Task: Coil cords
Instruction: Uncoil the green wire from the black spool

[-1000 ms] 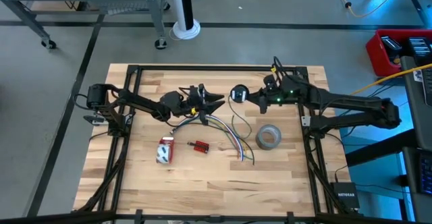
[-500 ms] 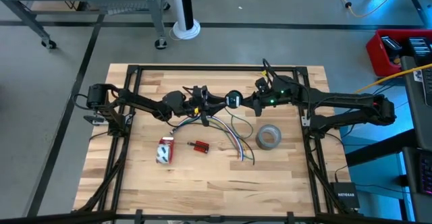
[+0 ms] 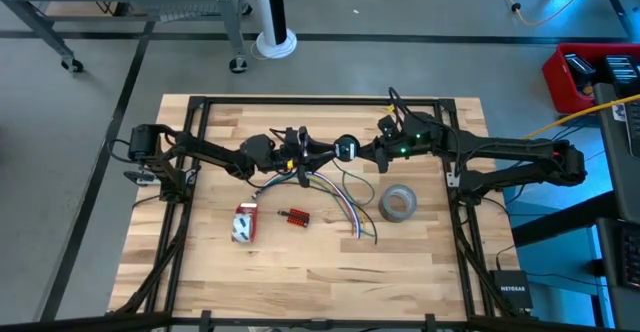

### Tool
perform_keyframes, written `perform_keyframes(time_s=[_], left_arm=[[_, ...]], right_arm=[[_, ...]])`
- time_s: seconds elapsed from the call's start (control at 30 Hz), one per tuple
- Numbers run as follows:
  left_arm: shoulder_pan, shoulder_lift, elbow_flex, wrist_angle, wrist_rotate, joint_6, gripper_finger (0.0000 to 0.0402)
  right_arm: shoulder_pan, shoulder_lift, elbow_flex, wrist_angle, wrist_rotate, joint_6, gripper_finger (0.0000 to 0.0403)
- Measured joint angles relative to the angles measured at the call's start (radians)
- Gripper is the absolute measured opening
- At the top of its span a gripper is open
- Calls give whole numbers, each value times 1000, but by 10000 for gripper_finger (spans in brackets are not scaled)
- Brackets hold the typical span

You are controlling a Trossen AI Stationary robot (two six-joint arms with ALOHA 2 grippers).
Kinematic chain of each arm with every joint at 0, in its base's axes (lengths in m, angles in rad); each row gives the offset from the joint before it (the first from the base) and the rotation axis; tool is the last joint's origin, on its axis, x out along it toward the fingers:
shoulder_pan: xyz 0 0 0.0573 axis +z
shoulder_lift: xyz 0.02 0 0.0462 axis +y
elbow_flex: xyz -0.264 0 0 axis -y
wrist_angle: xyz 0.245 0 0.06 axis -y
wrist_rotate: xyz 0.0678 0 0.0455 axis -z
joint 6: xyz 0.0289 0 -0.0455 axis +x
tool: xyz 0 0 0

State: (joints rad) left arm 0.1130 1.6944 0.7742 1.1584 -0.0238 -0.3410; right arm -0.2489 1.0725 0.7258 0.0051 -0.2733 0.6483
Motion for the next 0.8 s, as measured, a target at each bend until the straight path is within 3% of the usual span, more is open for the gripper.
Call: perform_keyframes(time_s=[0.4,0.6,0.8], left_arm=[[22,-90,0,-116,-63,66,127],[29,-103,-1,-237,-24,3,127],[7,-103,-1,-197,-5,7,127]], right_arm=[[1,-2,0,-6,-10,-15,2],[1,-2,0,-3,-14,-27,5],[1,-2,2,12,-18,-28,2]])
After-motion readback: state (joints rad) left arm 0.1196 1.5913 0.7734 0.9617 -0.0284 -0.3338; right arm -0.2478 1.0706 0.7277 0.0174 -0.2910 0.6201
